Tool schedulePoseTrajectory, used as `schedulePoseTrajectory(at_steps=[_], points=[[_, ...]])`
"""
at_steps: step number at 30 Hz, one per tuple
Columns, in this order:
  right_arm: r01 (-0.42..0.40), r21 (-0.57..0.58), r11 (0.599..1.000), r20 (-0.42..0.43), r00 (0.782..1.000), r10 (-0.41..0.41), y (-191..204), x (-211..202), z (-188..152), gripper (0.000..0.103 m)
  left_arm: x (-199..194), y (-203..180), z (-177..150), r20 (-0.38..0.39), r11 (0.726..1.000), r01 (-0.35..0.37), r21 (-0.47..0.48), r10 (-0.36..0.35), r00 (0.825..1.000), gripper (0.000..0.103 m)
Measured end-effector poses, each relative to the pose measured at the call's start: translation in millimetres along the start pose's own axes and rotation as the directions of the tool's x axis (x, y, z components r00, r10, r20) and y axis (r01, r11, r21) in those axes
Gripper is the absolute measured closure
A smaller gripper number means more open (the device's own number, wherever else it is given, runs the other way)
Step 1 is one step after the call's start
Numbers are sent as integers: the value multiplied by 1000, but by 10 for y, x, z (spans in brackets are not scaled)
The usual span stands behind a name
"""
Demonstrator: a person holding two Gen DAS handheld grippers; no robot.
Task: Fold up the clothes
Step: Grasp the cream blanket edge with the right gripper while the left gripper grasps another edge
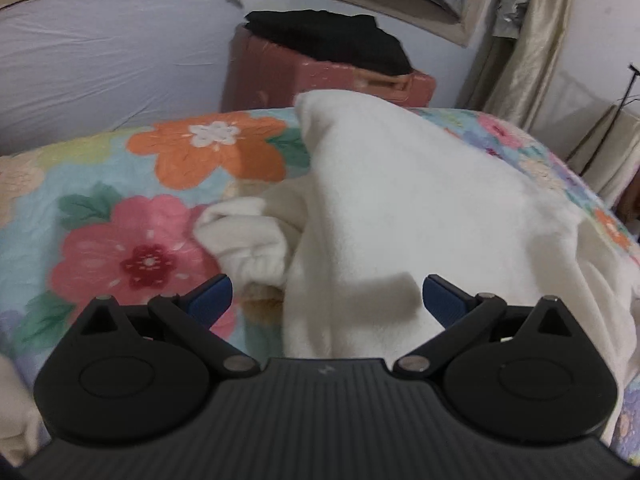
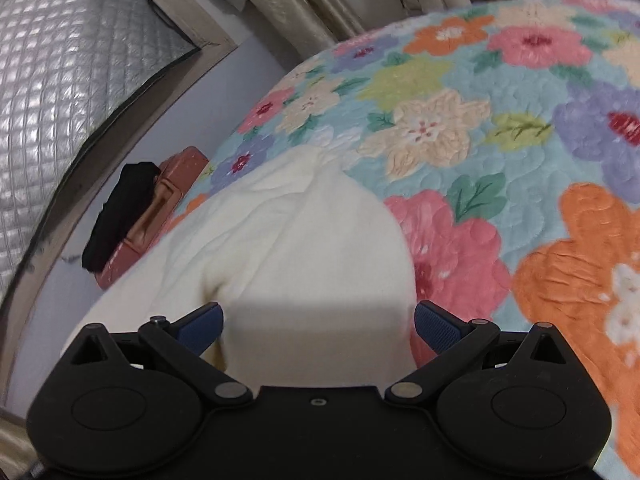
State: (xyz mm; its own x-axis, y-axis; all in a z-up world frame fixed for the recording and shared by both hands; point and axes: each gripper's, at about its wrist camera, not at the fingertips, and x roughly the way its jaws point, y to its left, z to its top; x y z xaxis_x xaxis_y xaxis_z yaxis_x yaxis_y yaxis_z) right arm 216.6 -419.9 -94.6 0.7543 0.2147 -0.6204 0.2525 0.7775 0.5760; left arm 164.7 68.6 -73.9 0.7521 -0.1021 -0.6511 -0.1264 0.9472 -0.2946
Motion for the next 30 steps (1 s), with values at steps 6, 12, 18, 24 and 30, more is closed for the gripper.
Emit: schedulePoseTrajectory(at_steps=[6, 12, 18, 24, 30], points=[[-74, 6, 997, -72, 995, 75, 156, 415, -82, 0, 355, 114, -144, -100, 979, 139, -152, -155, 983, 10], [-88, -135, 987, -98, 992, 75, 567, 604, -345, 16, 432, 134, -247, -82, 947, 201, -250, -228, 970, 44], [-158, -205, 966, -156, 980, 127, 807, 591, -581, 43, 560, 112, -365, -73, 894, 281, -349, -325, 943, 45], [-227, -261, 938, -215, 961, 172, 1031, 487, -885, 48, 666, -129, -422, -121, 817, 422, -393, -501, 857, 55], [-293, -244, 925, -248, 940, 232, 1083, 328, -1091, 49, 585, -484, -352, -161, 847, 458, -271, -509, 846, 56]])
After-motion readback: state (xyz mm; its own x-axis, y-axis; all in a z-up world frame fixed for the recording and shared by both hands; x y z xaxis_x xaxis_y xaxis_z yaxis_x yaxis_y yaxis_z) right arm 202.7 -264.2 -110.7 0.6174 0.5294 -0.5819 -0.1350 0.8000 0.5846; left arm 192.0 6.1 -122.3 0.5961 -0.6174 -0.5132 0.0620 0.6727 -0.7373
